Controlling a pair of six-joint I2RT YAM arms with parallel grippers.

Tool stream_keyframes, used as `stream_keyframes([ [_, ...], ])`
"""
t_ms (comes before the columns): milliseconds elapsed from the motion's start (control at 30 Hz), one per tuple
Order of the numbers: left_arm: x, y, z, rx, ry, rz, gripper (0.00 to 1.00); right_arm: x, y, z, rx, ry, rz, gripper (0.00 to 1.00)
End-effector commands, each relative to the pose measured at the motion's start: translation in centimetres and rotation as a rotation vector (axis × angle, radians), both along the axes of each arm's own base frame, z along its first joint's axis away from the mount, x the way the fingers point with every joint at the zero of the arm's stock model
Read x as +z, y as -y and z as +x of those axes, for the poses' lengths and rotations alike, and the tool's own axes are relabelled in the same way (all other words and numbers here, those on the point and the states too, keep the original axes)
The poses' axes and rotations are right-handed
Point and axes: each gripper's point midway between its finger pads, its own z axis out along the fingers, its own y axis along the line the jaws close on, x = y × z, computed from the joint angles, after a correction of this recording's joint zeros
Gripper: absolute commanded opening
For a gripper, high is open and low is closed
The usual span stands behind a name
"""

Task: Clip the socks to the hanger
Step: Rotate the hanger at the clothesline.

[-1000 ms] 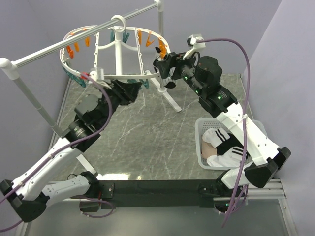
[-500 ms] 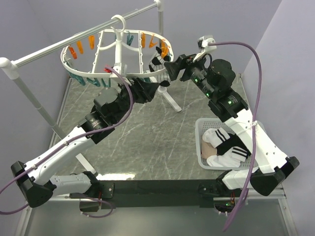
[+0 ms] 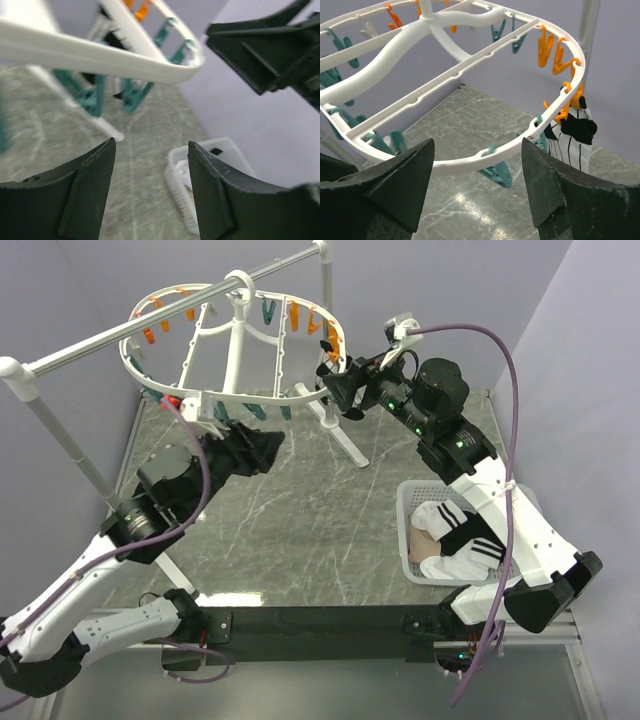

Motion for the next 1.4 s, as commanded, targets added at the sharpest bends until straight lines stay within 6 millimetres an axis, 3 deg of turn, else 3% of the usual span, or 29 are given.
stream_keyframes([
  [0,-1.4,-4.3,0.1,0.172,-0.063,0.114,0.66,2.8,-0.1,-0.6,0.019,0.053,0.037,0.76],
  [233,1.6,-12.1,-1.6,0.43,-0.066,0.046,0.72,2.7,0.2,-0.9,-0.005,0.073,-0.001,0.75],
  [400,3.6,-15.1,-1.4,0.573,-0.037,-0.008,0.79,3.7,0.6,-2.6,0.024,0.166,-0.035,0.76],
  [533,5.7,-16.6,-0.8,0.65,-0.004,-0.075,0.84,3.0,-0.2,-4.6,0.101,0.308,-0.145,0.8],
  [633,7.2,-17.6,0.5,0.706,0.003,-0.111,0.88,2.9,-0.6,-5.7,0.108,0.404,-0.23,0.84],
  [733,7.3,-18.5,2.9,0.732,-0.036,-0.129,0.89,3.0,-0.6,-5.9,0.084,0.442,-0.263,0.85],
  [767,7.2,-20.1,3.6,0.785,-0.043,-0.155,0.9,3.0,-0.5,-6.0,0.084,0.45,-0.269,0.85],
  [833,7.1,-20.5,4.5,0.777,-0.054,-0.175,0.9,3.0,-0.5,-6.0,0.08,0.466,-0.28,0.85],
  [867,7.4,-21.7,4.8,0.813,-0.045,-0.204,0.89,3.2,-0.3,-6.2,0.077,0.484,-0.288,0.85],
  [1167,9.3,-22.7,6.6,0.811,0.03,-0.24,0.86,3.2,-1.2,-7.6,0.128,0.621,-0.36,0.85],
  [1367,9.5,-22.4,8.4,0.797,0.052,-0.27,0.83,1.5,-2.4,-6.3,0.12,0.639,-0.446,0.85],
])
